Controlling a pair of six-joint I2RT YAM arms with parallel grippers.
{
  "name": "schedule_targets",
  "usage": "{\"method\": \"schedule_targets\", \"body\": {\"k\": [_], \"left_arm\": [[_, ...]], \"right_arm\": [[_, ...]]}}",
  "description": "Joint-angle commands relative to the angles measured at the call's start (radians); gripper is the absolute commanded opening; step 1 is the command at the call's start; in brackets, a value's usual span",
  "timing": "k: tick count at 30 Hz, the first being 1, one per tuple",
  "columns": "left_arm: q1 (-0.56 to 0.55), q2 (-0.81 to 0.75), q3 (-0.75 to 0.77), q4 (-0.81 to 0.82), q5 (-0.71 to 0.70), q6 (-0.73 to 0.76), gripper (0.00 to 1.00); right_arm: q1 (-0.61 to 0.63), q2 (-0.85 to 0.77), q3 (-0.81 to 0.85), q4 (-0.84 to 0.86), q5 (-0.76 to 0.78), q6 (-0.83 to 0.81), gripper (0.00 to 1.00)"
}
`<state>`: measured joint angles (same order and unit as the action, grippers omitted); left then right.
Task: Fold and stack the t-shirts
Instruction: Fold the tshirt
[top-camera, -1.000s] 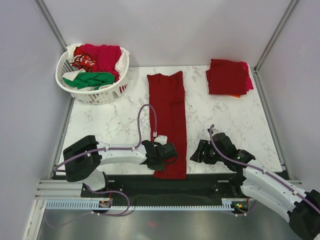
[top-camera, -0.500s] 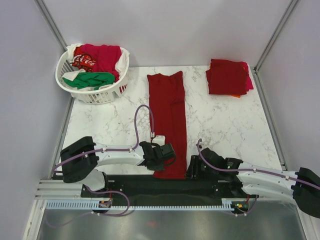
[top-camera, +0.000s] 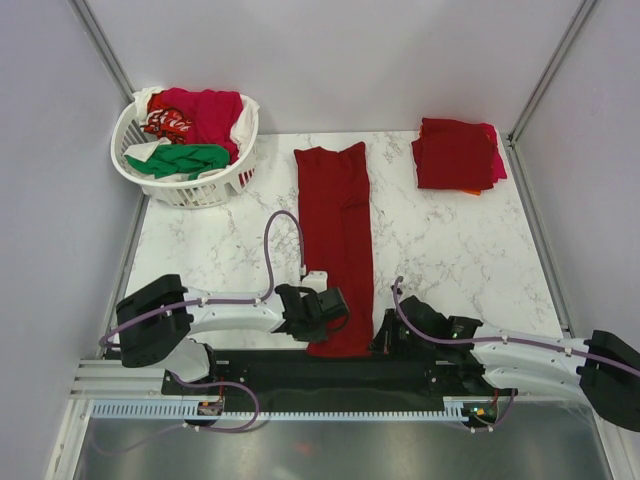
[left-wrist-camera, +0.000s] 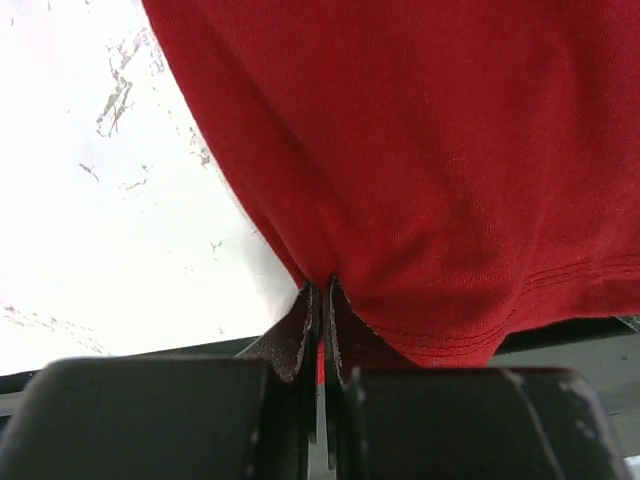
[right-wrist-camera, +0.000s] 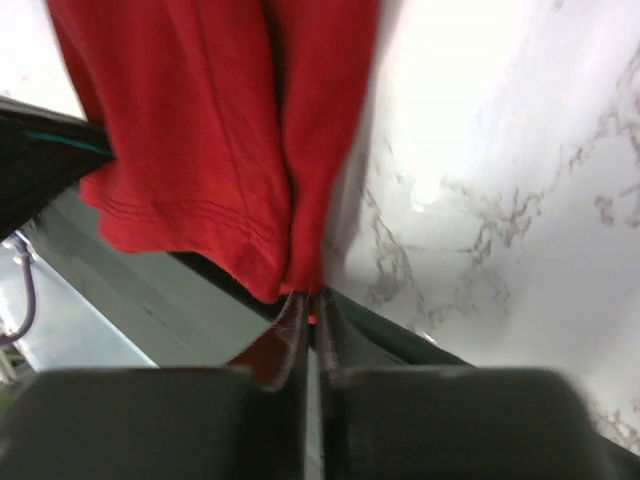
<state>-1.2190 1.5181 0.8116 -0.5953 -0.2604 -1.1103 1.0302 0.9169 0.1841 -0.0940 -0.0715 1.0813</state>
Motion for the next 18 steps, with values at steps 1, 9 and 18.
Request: {"method": "schedule_targets", "body": {"k": [1, 9, 18], "left_arm": [[-0.01, -0.012, -0.034, 0.014, -0.008, -0.049, 0.02], [-0.011, -0.232, -0.178, 0.015, -0.017, -0.089, 0.02], [-0.011, -0.504, -0.37, 0.014, 0.018, -0.183, 0.27]], "right_arm": [[-0.004, -0.036, 0.003, 0.065, 0.087, -0.006, 0.0], [-0.002, -0.159, -0.005, -0.088, 0.15, 0.005, 0.0], [-0.002, -0.207, -0.02, -0.148, 0.147, 0.022, 0.0]]}}
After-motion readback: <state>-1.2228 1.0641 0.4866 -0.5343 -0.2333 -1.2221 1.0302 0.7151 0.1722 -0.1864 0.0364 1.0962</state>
